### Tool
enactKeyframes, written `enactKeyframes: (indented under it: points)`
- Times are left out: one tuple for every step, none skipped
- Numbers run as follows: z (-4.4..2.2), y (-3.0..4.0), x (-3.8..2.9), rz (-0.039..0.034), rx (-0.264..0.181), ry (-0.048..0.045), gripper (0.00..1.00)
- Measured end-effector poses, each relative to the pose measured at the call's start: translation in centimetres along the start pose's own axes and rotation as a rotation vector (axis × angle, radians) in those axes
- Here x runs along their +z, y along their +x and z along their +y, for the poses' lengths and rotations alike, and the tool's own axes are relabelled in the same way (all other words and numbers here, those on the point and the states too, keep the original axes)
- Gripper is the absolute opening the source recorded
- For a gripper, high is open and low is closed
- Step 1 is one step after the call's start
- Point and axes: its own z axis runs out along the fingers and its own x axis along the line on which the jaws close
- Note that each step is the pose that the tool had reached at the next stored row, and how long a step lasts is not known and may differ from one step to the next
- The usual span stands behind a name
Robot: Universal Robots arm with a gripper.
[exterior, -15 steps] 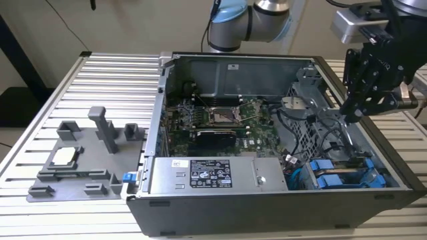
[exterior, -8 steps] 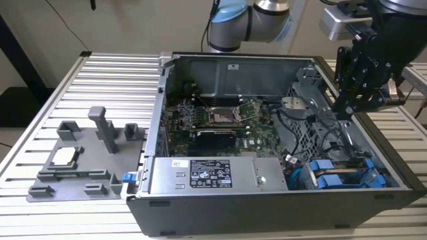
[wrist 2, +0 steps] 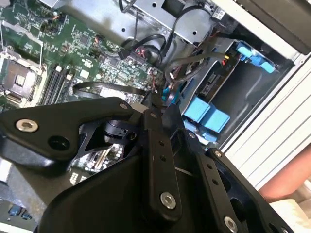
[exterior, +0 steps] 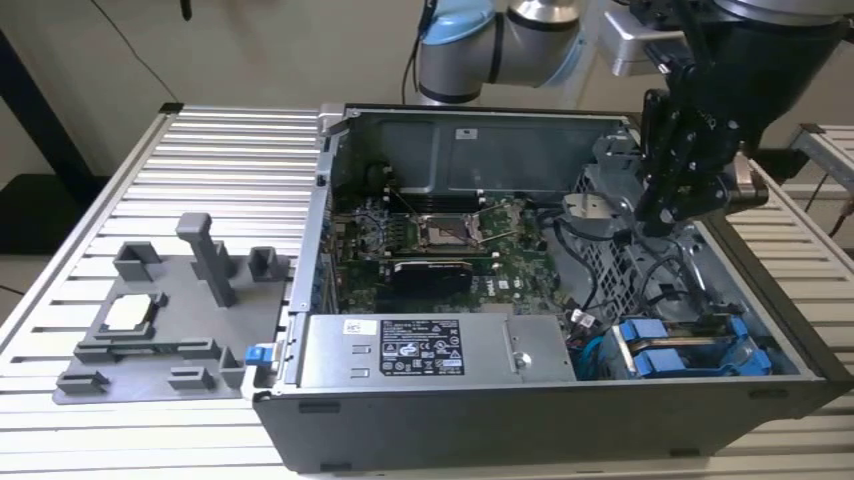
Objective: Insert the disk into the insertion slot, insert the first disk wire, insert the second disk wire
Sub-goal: 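Insert the first disk wire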
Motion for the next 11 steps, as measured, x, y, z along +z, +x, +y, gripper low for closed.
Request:
enactKeyframes:
  points:
    - [0.35, -0.13, -0.02, -0.0001, 0.0, 0.0013, 0.27]
    - [0.62, -0.29, -0.03, 0.0007, 0.0, 0.0039, 0.27]
    - [0.87, -0.47, -0.04, 0.0032, -0.001, 0.0075, 0.27]
    - [1.08, -0.64, -0.05, 0.0071, -0.001, 0.0114, 0.27]
    - [1.31, -0.79, -0.06, 0.0124, -0.002, 0.0159, 0.27]
    - [1.53, -0.92, -0.07, 0.0196, -0.002, 0.0201, 0.27]
    - [1.73, -1.01, -0.08, 0.0299, -0.003, 0.0248, 0.27]
    - [1.89, -1.09, -0.08, 0.0428, -0.005, 0.0296, 0.27]
    - [2.01, -1.15, -0.07, 0.0578, -0.006, 0.0327, 0.27]
    - [2.12, -1.21, -0.08, 0.075, -0.008, 0.0352, 0.27]
    - [2.22, -1.27, -0.07, 0.0922, -0.009, 0.0376, 0.27]
